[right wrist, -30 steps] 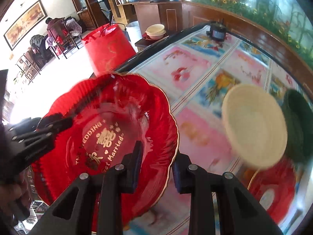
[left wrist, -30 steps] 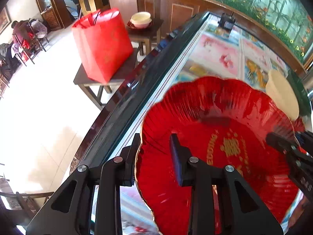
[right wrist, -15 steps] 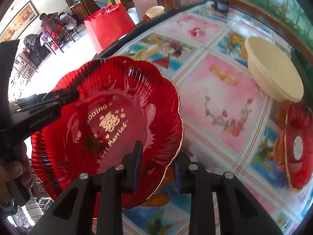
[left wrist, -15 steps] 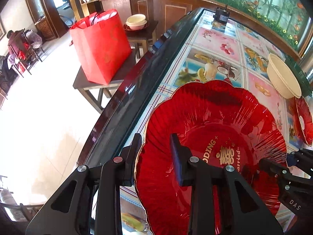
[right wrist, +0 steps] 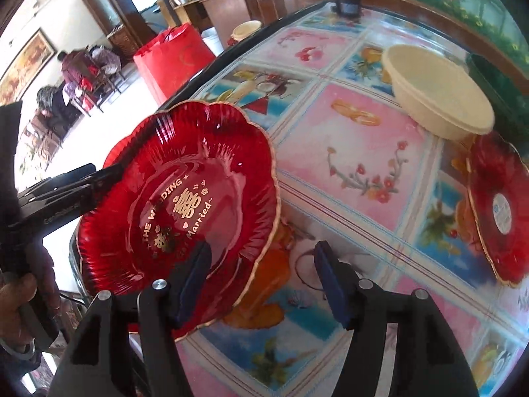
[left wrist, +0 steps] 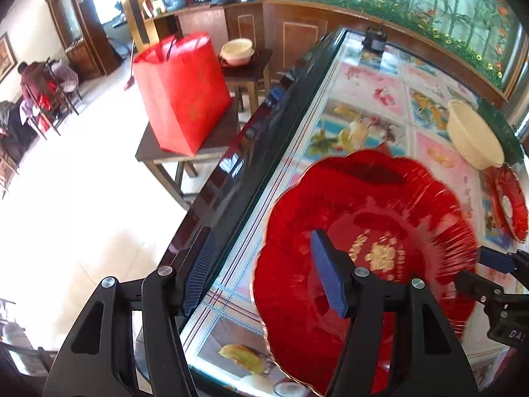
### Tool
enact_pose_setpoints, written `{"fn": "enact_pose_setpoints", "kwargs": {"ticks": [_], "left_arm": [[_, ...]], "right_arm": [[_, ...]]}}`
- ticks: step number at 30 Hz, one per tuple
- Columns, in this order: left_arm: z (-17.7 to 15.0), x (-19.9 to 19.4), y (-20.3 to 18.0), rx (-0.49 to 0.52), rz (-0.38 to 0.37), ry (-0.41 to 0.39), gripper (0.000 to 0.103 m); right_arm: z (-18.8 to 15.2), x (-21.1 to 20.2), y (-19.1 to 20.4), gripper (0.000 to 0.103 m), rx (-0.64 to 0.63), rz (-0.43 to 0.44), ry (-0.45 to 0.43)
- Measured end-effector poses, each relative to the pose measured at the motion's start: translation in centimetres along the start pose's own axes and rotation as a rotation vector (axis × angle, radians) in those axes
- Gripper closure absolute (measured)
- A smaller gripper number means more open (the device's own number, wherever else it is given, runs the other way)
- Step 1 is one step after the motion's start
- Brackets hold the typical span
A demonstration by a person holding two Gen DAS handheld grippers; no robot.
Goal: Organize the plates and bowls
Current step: 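Carry the large red plate to the table edge and open the left gripper, then move the left gripper to the small red plate with the sticker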
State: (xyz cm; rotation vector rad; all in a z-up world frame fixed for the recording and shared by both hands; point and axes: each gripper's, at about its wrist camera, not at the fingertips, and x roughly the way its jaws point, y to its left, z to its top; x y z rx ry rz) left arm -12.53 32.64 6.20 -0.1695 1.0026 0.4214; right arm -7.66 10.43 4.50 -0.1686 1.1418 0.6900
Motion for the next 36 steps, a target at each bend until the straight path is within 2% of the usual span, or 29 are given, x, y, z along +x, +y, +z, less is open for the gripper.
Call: {"fn": "enact_pose_setpoints", "kwargs": {"ticks": [8, 13, 26, 36], "left_arm": [[2.0, -3.1, -3.4, 0.035, -0.053, -0.055, 0.041], [3.3, -4.0, -6.6, 0.06, -0.115, -0.067, 0.04], [5.0, -4.7, -16.7, 0.164, -0.254, -0.066, 0.04], [5.3, -4.9, -23.2, 0.236, -0.301, -0.065, 0.041]], "right_arm": [[0.3, -2.7, -0.9, 0.038, 0.03, -0.008, -0.056], [0.4, -4.3, -2.0, 0.035, 0.053, -0.023, -0.081], [-0.5, -8.7, -8.7, 0.031, 0.185, -0.092, -0.141], [-1.9, -11.0, -13.8, 0.029, 0.273, -0.136, -0.171]]}}
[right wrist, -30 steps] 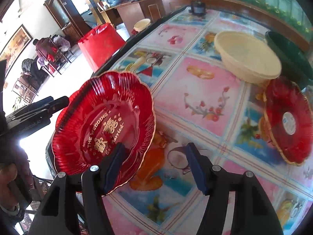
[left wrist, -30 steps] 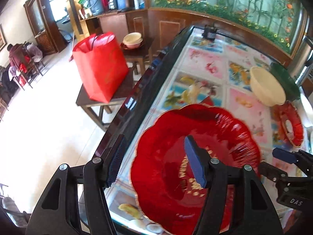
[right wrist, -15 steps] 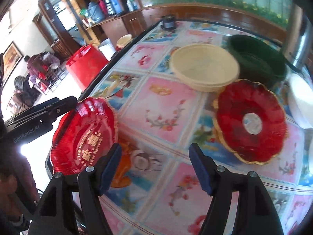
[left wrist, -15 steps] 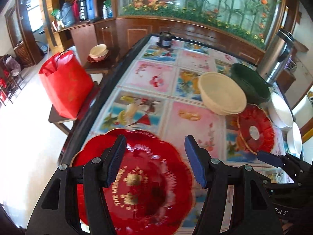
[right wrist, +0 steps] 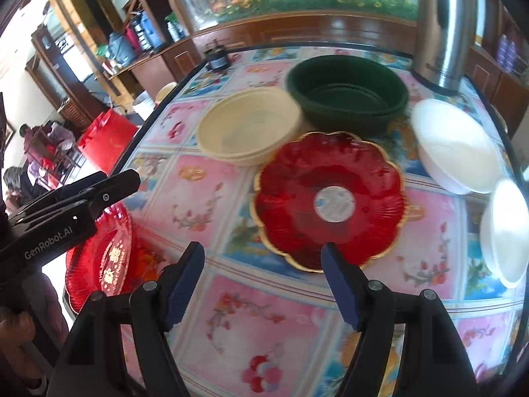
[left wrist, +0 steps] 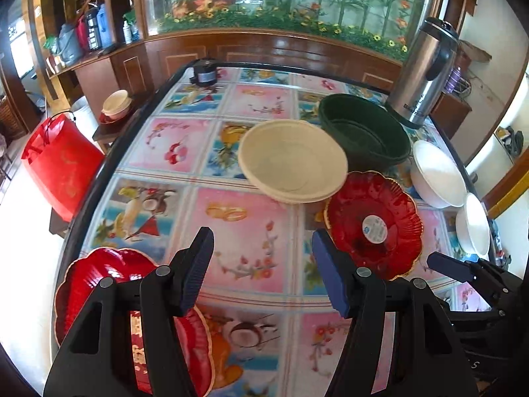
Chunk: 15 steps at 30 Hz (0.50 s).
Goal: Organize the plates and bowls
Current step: 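Move the left gripper to the small red plate with the sticker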
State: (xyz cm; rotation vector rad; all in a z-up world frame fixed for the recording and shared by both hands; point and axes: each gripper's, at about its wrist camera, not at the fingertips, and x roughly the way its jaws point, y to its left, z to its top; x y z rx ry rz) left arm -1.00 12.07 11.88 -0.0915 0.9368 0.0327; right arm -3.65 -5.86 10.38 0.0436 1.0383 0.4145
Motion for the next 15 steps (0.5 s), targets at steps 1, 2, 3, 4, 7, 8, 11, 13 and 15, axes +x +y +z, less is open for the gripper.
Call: {"fn": "enact_pose_setpoints", "kwargs": {"ticks": [1, 2, 3, 4, 7, 8, 11, 13, 15], "left_arm": [[0.0, 0.2, -0.3, 0.003, -0.004, 0.002, 0.04], [0.0, 0.5, -0.8, 0.006, -0.009, 0.006, 0.041], [0.0, 0.7, -1.1, 0.009, -0.01, 0.009, 0.041], [0.0, 0.9, -1.4, 0.012, -0.01, 0.012, 0.041], [0.0, 1.6, -2.5, 0.019, -0.014, 0.025, 0.041], [0.1, 1.7, -2.8, 0.022, -0.011, 0.028, 0.041], [0.0, 2.2, -3.5, 0.025, -0.014, 0.038, 0.041], [-0.1, 2.5, -3.9, 0.028, -0.012, 0.042, 0.041], [-0.2, 2.9, -4.5, 0.031, -0.012, 0.049, 0.041]], "right_arm": [[0.0, -0.1, -0.5, 0.029, 0.006, -0.003, -0.001], [0.0, -0.2, -0.9, 0.029, 0.012, -0.008, 0.0], [-0.1, -0.2, -1.5, 0.028, 0.02, -0.012, 0.0], [-0.1, -0.3, -1.9, 0.028, 0.027, -0.012, 0.001], [-0.2, -0.3, -3.1, 0.028, 0.039, -0.018, 0.008], [-0.2, -0.3, -3.4, 0.028, 0.043, -0.017, 0.01], [-0.1, -0.3, -4.1, 0.028, 0.044, -0.022, 0.011], [0.0, -0.4, -4.6, 0.028, 0.046, -0.023, 0.011], [0.0, -0.5, -5.1, 0.028, 0.049, -0.029, 0.01]]}}
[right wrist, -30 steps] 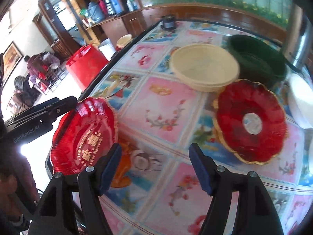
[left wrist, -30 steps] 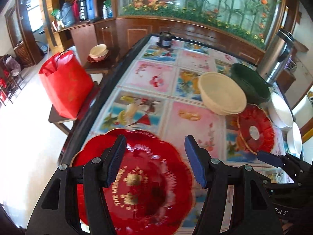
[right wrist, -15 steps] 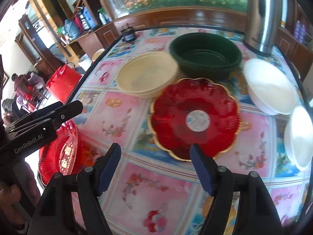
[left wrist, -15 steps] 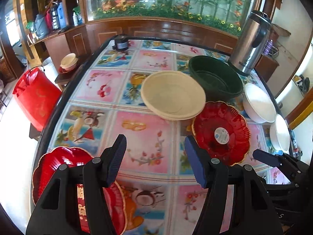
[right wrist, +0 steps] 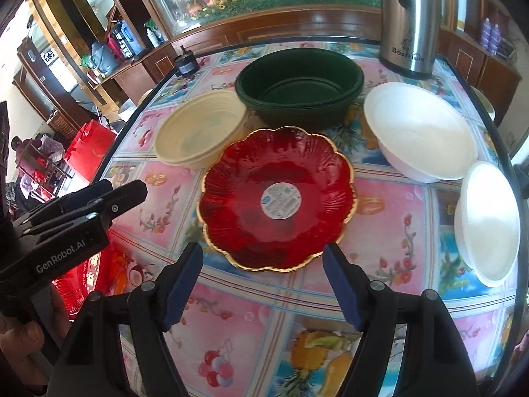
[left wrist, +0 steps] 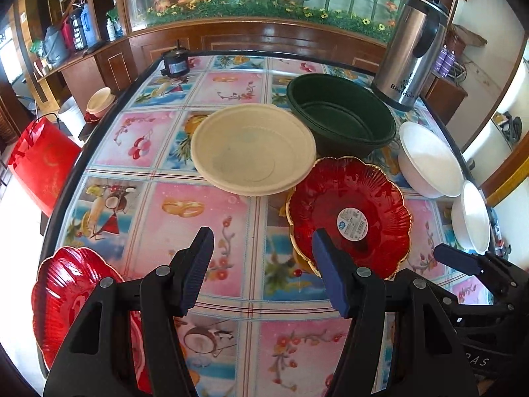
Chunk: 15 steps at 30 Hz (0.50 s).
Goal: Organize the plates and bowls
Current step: 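Move the left gripper to the small red plate with the sticker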
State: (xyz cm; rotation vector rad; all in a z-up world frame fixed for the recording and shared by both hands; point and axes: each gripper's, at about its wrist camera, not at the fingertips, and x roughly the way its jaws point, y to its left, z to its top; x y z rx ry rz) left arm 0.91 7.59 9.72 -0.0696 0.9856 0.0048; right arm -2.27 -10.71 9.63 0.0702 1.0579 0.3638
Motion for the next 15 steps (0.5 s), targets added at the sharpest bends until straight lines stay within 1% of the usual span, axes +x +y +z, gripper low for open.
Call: {"fn": "enact_pose_setpoints", "kwargs": {"ticks": [6, 15], "left_arm": [[-0.1, 1.0, -1.2, 0.002, -0.005, 0.02, 0.041], [0.2, 2.3, -2.6, 0.001, 0.002, 0.03, 0.041]], "right_arm": [[0.0, -0.2, -1.5, 0.027, 0.016, -0.011, 0.003], [0.2, -0.2, -2.8, 0.027, 0.031, -0.022, -0.001]]}}
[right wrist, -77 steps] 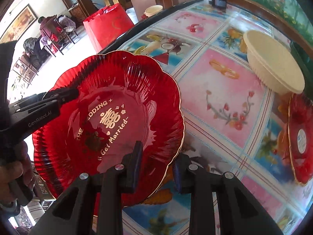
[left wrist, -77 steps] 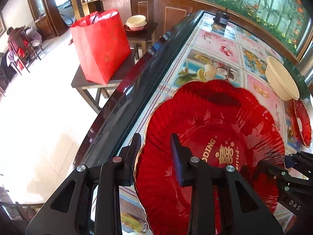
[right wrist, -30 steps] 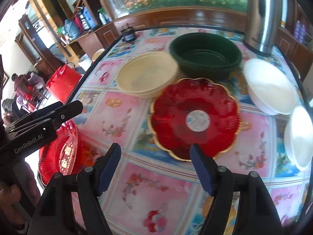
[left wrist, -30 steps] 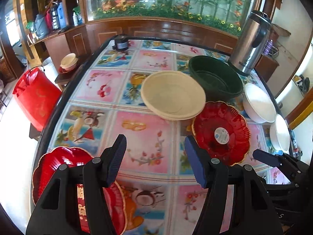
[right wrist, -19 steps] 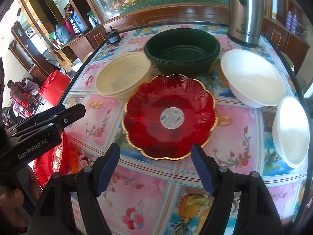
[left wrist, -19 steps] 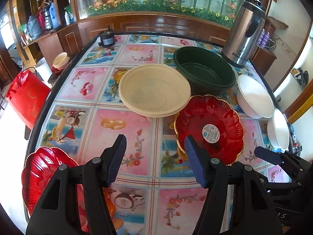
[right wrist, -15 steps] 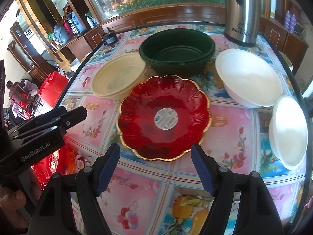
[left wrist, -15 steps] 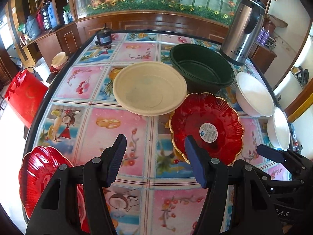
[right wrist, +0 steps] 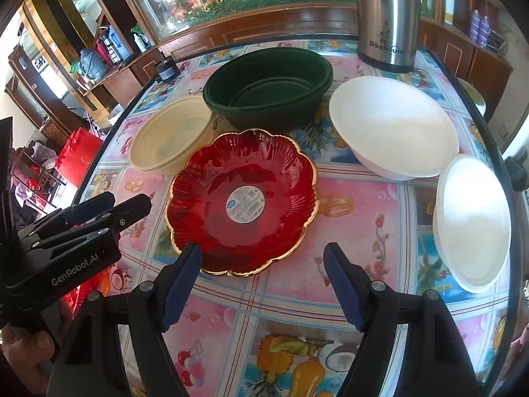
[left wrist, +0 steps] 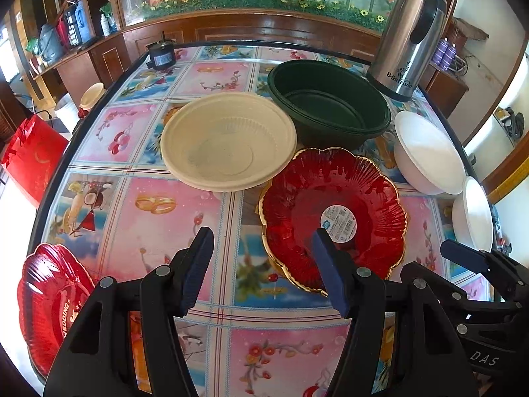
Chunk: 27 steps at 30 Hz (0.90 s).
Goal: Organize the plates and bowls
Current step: 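Move the left gripper to the small red plate with the sticker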
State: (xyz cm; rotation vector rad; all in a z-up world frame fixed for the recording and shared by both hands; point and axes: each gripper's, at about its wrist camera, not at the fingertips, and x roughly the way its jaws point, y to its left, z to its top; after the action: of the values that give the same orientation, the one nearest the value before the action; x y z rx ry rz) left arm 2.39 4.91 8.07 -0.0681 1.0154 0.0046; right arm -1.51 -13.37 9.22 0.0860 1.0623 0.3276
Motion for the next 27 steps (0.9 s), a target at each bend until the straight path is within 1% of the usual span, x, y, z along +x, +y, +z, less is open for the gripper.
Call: {"fn": "enact_pose_setpoints", "kwargs": {"ticks": [13, 27], "left_arm": [[0.1, 1.8, -0.6, 0.012, 0.025, 0.019, 0.041], [-0.7, 4.0, 0.3, -0.013, 0.043, 0.07, 0.04]], "right_arm": [[0.8, 1.3, -1.1, 0.025, 0.014, -0.012, 0.01], [1.5, 3.1, -1.4, 0.024, 0.009, -0.007, 0.037]]}}
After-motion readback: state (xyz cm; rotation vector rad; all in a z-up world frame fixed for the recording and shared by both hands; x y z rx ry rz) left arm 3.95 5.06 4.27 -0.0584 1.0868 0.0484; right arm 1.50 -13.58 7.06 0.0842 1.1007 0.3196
